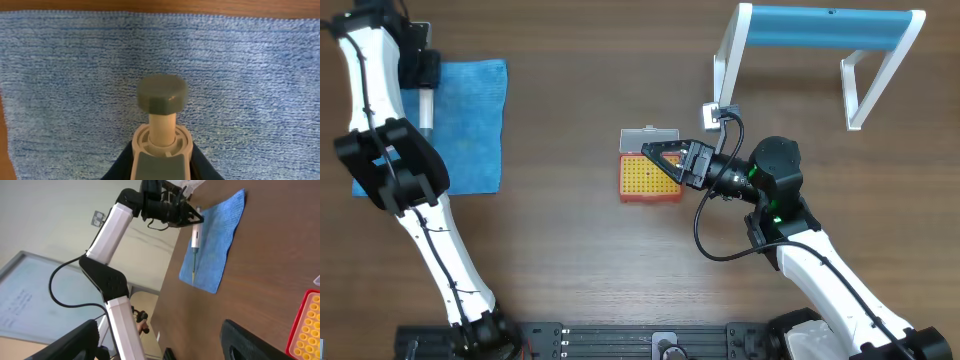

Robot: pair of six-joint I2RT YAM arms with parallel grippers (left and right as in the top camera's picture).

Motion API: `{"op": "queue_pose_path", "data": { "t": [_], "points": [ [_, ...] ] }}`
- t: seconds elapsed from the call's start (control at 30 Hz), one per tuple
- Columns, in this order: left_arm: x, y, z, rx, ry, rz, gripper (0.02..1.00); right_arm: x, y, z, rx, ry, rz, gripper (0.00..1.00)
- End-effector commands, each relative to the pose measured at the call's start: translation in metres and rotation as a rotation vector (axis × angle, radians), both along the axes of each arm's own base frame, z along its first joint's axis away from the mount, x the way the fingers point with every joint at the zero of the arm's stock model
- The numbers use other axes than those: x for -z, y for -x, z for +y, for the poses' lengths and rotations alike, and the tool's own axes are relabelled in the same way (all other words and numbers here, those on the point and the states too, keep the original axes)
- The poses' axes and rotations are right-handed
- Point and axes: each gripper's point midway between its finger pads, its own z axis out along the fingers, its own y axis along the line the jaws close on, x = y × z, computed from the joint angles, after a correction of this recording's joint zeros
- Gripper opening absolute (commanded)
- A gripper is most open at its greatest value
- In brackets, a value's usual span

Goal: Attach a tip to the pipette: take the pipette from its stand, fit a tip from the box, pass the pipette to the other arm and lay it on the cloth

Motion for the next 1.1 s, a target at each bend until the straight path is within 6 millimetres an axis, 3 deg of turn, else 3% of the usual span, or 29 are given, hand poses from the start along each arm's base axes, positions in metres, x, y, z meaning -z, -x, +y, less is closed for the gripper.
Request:
{"op": "queue_pose_path", "data": {
  "t": [0.03, 0.37, 0.7, 0.8, 0.83, 0.93, 1.1],
  "points": [
    [0.000, 0.000, 0.014, -0.035, -0.038, -0.004, 0.029, -0.004, -0.003, 0.001, 0.011, -0.005, -0.004, 0.781],
    [0.026, 0.001, 0.010, -0.031, -0.011, 0.033, 0.031, -0.004, -0.003, 0.001, 0.012, -0.005, -0.004, 0.781],
    [0.027, -0.003, 0.013, -0.032, -0.022, 0.014, 0.051, -0.003, -0.008, -0.001, 0.042, -0.004, -0.002, 0.781],
    [0.026, -0.006, 0.014, -0.032, -0.026, 0.003, 0.478, -0.003, -0.008, -0.001, 0.041, -0.004, -0.002, 0.781],
    [0.026, -0.007, 0.014, -0.032, -0.028, -0.001, 0.741, -0.003, -0.008, -0.001, 0.041, -0.004, -0.002, 0.781],
    [0.026, -0.008, 0.015, -0.032, -0.029, -0.004, 0.915, -0.003, -0.008, -0.001, 0.041, -0.004, -0.002, 0.781],
    [0.022, -0.007, 0.014, -0.043, -0.026, -0.003, 0.928, -0.003, -0.008, -0.001, 0.042, -0.006, 0.002, 0.781]
  ]
}}
